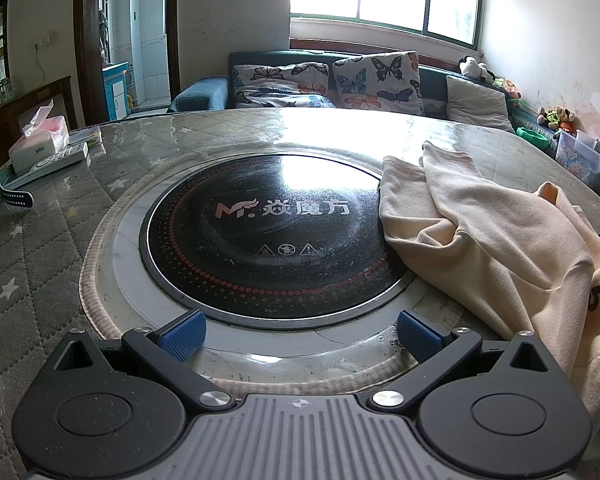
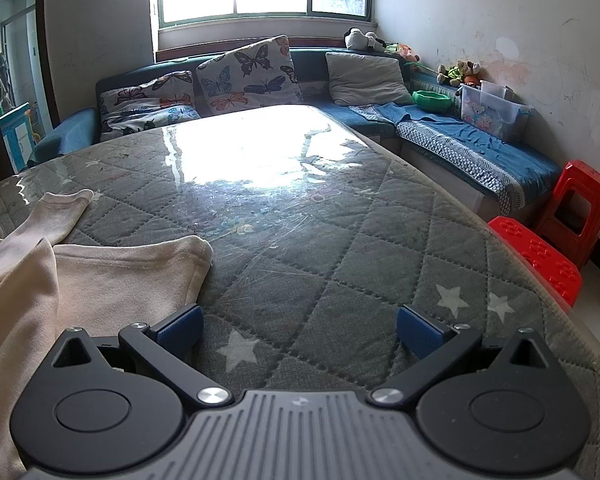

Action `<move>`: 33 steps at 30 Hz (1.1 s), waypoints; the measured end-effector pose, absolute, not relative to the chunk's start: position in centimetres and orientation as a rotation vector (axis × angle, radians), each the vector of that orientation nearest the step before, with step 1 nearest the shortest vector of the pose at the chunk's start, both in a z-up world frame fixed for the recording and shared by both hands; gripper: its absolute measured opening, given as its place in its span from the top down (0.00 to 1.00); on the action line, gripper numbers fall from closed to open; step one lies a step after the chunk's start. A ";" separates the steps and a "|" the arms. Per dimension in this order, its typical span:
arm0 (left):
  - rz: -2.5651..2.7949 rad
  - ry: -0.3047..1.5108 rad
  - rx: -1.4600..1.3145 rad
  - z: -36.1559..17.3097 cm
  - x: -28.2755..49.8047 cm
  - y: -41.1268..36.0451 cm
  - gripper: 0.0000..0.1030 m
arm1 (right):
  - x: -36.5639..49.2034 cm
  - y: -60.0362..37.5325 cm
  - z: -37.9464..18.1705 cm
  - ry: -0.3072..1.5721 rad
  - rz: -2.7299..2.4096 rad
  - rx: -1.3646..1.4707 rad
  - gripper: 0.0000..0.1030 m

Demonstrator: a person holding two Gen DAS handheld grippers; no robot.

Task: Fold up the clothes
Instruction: 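Move both tools over the cream sweatshirt toward a sleeve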

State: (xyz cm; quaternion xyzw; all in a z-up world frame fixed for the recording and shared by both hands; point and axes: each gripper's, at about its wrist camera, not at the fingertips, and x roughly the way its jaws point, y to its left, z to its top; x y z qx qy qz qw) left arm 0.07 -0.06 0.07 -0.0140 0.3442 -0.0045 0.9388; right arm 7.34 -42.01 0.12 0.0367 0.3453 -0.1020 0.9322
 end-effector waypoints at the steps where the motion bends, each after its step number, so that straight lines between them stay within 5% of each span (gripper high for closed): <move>1: -0.008 0.705 -0.028 0.1 0.1 -0.1 0.00 | 7.3 -42.0 0.1 0.714 -0.208 0.077 0.00; 33: -0.054 0.734 -0.004 4.0 -3.6 -5.2 0.00 | -2.0 -39.6 4.6 0.721 -0.022 -0.025 0.00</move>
